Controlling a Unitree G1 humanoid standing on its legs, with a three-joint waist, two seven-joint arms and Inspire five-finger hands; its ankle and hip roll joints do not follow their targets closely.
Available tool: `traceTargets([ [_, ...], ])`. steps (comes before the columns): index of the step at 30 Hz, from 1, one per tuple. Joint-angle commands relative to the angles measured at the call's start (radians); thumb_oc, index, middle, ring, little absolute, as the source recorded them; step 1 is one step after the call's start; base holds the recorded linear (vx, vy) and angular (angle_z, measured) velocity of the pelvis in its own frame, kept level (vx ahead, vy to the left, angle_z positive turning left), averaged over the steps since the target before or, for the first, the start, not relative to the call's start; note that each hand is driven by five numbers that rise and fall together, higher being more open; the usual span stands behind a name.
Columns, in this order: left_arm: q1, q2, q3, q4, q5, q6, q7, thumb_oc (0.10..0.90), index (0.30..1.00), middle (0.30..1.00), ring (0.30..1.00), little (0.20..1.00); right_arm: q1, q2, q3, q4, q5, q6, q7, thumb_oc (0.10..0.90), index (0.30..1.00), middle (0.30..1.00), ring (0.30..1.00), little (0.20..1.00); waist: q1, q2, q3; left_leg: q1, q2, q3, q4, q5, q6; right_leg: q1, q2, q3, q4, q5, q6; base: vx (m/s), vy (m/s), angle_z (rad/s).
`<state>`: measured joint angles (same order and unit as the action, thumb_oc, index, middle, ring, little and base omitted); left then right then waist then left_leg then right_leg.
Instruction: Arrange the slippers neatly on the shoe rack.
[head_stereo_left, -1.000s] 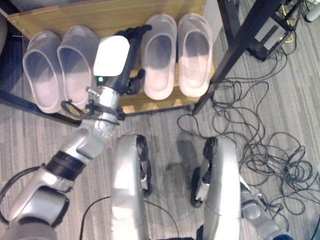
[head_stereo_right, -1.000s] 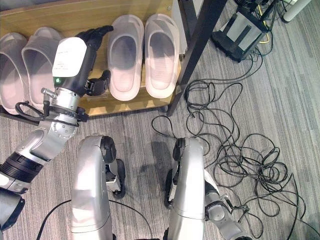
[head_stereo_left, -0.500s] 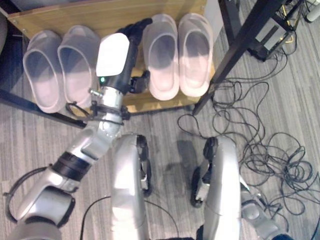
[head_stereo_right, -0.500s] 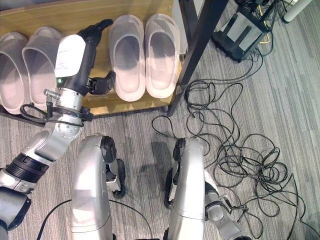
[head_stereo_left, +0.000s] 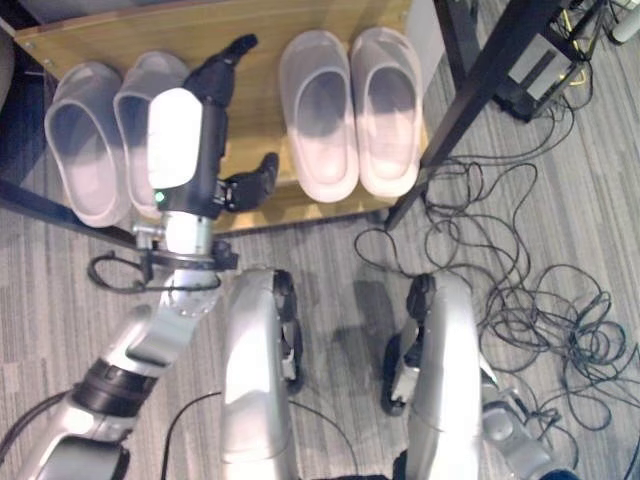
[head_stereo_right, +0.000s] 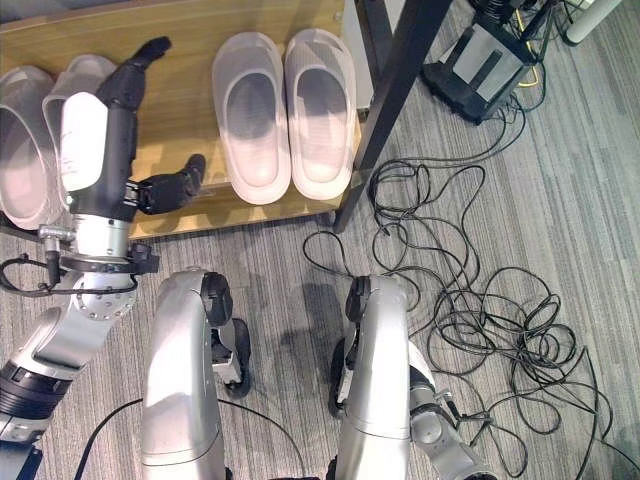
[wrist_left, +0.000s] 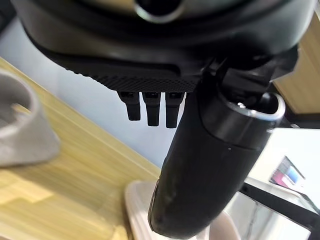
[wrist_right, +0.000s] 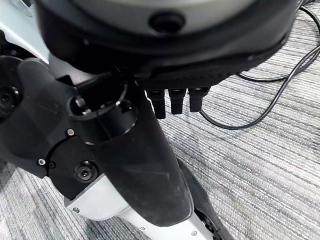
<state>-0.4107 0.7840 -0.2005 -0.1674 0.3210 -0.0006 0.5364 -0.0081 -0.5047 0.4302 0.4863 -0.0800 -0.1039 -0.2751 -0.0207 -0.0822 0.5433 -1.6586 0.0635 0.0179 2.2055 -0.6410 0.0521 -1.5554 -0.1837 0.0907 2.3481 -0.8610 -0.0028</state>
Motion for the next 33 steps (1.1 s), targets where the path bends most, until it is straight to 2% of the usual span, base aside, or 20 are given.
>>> traceTargets([
  [1, -0.068, 0.081, 0.111, -0.152, 0.034, -0.086, 0.096, 0.8, 0.9, 0.9, 0.9, 0.9, 0.016, -0.042, -0.07, -0.086, -0.055, -0.043, -0.039, 0.8, 0.9, 0.9, 0.9, 0.9, 0.032, 0.046, -0.023, 0.089, -0.036, -0.105, 0.044, -0.169, 0.077, -0.015, 0.064, 0.071, -0.03, 0.086, -0.111, 0.0, 0.0, 0.0],
  [4, -0.005, 0.087, 0.167, -0.181, 0.033, -0.102, 0.113, 0.8, 0.9, 0.9, 0.9, 0.9, 0.015, -0.041, -0.071, -0.107, -0.069, -0.045, -0.039, 0.8, 0.9, 0.9, 0.9, 0.9, 0.031, 0.044, -0.023, 0.089, -0.033, -0.108, 0.047, -0.168, 0.076, -0.015, 0.072, 0.07, -0.029, 0.091, -0.111, 0.03, -0.004, -0.04],
  [7, 0.119, 0.071, 0.255, -0.256, 0.04, -0.152, 0.169, 0.8, 0.9, 0.9, 0.9, 0.9, 0.01, -0.033, -0.088, -0.149, -0.08, -0.059, -0.046, 0.8, 0.9, 0.9, 0.9, 0.9, 0.027, 0.038, -0.023, 0.089, -0.027, -0.112, 0.056, -0.163, 0.072, -0.015, 0.083, 0.067, -0.025, 0.101, -0.11, 0.03, -0.003, -0.07],
  [9, 0.16, 0.072, 0.275, -0.275, 0.051, -0.17, 0.186, 0.8, 0.9, 0.9, 0.9, 0.9, 0.01, -0.033, -0.095, -0.154, -0.081, -0.064, -0.049, 0.8, 0.9, 0.9, 0.9, 0.9, 0.025, 0.036, -0.023, 0.089, -0.026, -0.113, 0.059, -0.161, 0.07, -0.015, 0.089, 0.067, -0.025, 0.105, -0.111, 0.01, -0.006, -0.03],
  [10, 0.233, 0.071, 0.3, -0.313, 0.065, -0.201, 0.215, 0.8, 0.9, 0.9, 0.9, 0.9, 0.01, -0.03, -0.1, -0.16, -0.085, -0.074, -0.056, 0.8, 0.9, 0.9, 0.9, 0.9, 0.023, 0.037, -0.023, 0.089, -0.022, -0.118, 0.059, -0.156, 0.067, -0.015, 0.095, 0.065, -0.031, 0.113, -0.11, 0.0, 0.0, 0.0],
  [13, 0.312, 0.059, 0.303, -0.348, 0.068, -0.239, 0.243, 0.8, 0.9, 0.9, 0.9, 0.9, 0.005, -0.024, -0.099, -0.141, -0.086, -0.086, -0.069, 0.8, 0.9, 0.9, 0.9, 0.9, 0.019, 0.038, -0.023, 0.089, -0.018, -0.122, 0.046, -0.146, 0.061, -0.015, 0.099, 0.065, -0.045, 0.13, -0.109, -0.01, -0.034, -0.07],
  [18, 0.325, 0.028, 0.269, -0.373, 0.037, -0.291, 0.262, 0.8, 0.9, 0.9, 0.9, 0.9, -0.041, -0.015, -0.086, -0.088, -0.083, -0.09, -0.091, 0.8, 0.9, 0.9, 0.9, 0.9, 0.017, 0.039, -0.023, 0.089, -0.018, -0.128, -0.004, -0.117, 0.047, -0.014, 0.099, 0.061, -0.088, 0.155, -0.108, -0.01, -0.019, 0.0],
  [21, 0.326, 0.039, 0.27, -0.365, 0.043, -0.301, 0.271, 0.8, 0.9, 0.9, 0.9, 0.9, -0.07, -0.011, -0.077, -0.051, -0.081, -0.088, -0.1, 0.8, 0.9, 0.9, 0.9, 0.9, 0.018, 0.044, -0.023, 0.089, -0.019, -0.126, -0.041, -0.104, 0.044, -0.006, 0.095, 0.053, -0.125, 0.164, -0.108, -0.05, -0.018, 0.02],
  [24, 0.313, -0.022, 0.24, -0.361, -0.027, -0.335, 0.252, 0.8, 0.9, 0.9, 0.9, 0.9, -0.168, 0.033, -0.066, 0.057, -0.062, -0.074, -0.144, 0.8, 0.9, 0.9, 0.9, 0.9, 0.027, 0.066, -0.025, 0.089, -0.029, -0.132, -0.166, -0.044, 0.038, 0.025, 0.076, 0.018, -0.247, 0.191, -0.102, -0.1, 0.006, 0.13],
  [29, 0.313, -0.022, 0.24, -0.361, -0.027, -0.335, 0.252, 0.8, 0.9, 0.9, 0.9, 0.9, -0.169, 0.033, -0.066, 0.059, -0.062, -0.075, -0.144, 0.8, 0.9, 0.9, 0.9, 0.9, 0.026, 0.068, -0.025, 0.089, -0.03, -0.134, -0.167, -0.043, 0.038, 0.026, 0.075, 0.016, -0.25, 0.192, -0.102, -0.02, 0.033, 0.18],
  [30, 0.395, -0.088, 0.183, -0.323, -0.038, -0.373, 0.271, 0.8, 0.9, 0.9, 0.9, 0.9, -0.171, 0.075, -0.124, 0.156, 0.011, -0.093, -0.189, 0.8, 0.9, 0.9, 0.9, 0.9, 0.065, 0.07, -0.132, 0.115, -0.023, -0.151, -0.357, 0.042, 0.046, 0.077, 0.027, -0.036, -0.444, 0.225, -0.077, -0.06, 0.207, 0.01],
  [31, 0.432, -0.088, 0.165, -0.317, -0.017, -0.386, 0.299, 0.8, 0.9, 0.9, 0.9, 0.9, -0.132, 0.092, -0.143, 0.189, 0.014, -0.105, -0.217, 0.8, 0.9, 0.9, 0.9, 0.9, 0.085, 0.068, -0.154, 0.161, -0.015, -0.159, -0.43, 0.069, 0.053, 0.133, -0.007, -0.071, -0.522, 0.233, -0.07, -0.07, 0.206, 0.02],
  [33, 0.448, -0.083, 0.148, -0.311, -0.008, -0.389, 0.316, 0.8, 0.9, 0.9, 0.9, 0.9, -0.115, 0.108, -0.154, 0.218, 0.02, -0.111, -0.235, 0.8, 0.9, 0.9, 0.9, 0.9, 0.1, 0.067, -0.162, 0.199, -0.009, -0.165, -0.481, 0.086, 0.054, 0.175, -0.027, -0.094, -0.574, 0.244, -0.063, 0.0, 0.05, 0.48],
])
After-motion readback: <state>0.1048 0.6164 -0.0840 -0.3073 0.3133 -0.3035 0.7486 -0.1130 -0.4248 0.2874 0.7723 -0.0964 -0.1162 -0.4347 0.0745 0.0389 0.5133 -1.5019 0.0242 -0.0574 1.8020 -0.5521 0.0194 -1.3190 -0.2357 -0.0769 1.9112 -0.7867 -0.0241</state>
